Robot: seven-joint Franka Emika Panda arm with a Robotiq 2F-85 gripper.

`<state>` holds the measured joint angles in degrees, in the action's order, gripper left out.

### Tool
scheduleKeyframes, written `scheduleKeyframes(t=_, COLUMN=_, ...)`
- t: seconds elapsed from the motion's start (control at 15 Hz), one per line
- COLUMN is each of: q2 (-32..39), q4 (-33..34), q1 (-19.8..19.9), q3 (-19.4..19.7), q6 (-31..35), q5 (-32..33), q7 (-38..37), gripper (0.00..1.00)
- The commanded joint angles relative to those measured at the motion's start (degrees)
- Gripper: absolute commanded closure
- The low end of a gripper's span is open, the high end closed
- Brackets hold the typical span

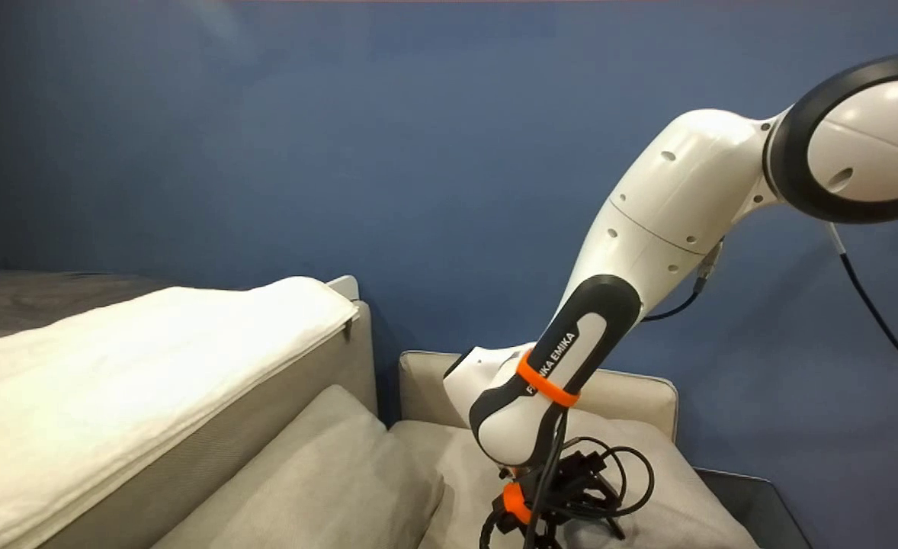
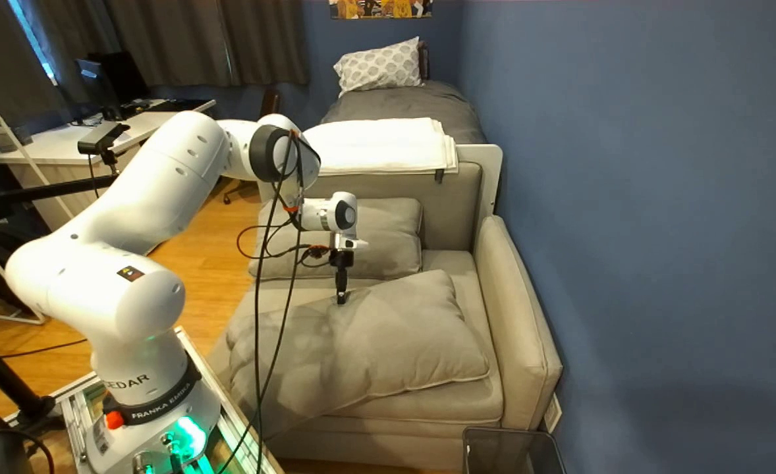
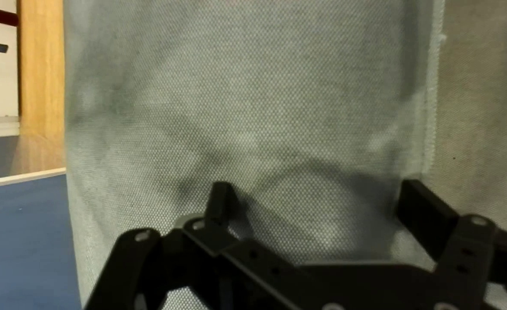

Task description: Move the pillow on the right behind

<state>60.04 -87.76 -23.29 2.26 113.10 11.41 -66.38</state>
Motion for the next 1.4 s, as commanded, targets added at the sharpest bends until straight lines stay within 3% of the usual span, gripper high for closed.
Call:
scheduleKeyframes(t=0.0, q2=3.9, q4=4.1, q1=-2.1, q3=1.8, q6=-0.8, q5=1.1, q7=-3.8, gripper=0.0)
scheduleKeyframes(t=0.33, q2=6.6, q4=7.4, q1=-3.1, q3=2.3, q6=-5.2, q5=1.5, q7=-4.7, gripper=0.0)
scheduleKeyframes(t=0.4, q2=7.1, q4=8.1, q1=-3.1, q3=2.2, q6=-6.5, q5=1.6, q7=-4.4, gripper=0.1)
scheduleKeyframes(t=0.47, q2=7.7, q4=9.0, q1=-3.0, q3=2.1, q6=-7.5, q5=1.4, q7=-4.3, gripper=0.28)
scheduleKeyframes(t=0.6, q2=8.4, q4=10.2, q1=-2.9, q3=2.0, q6=-8.5, q5=1.6, q7=-4.1, gripper=0.42)
scheduleKeyframes(t=1.13, q2=8.1, q4=10.6, q1=-2.5, q3=1.8, q6=-9.0, q5=1.3, q7=-4.4, gripper=0.93)
scheduleKeyframes(t=1.33, q2=6.3, q4=8.4, q1=-2.0, q3=2.1, q6=-7.8, q5=0.9, q7=-5.8, gripper=1.0)
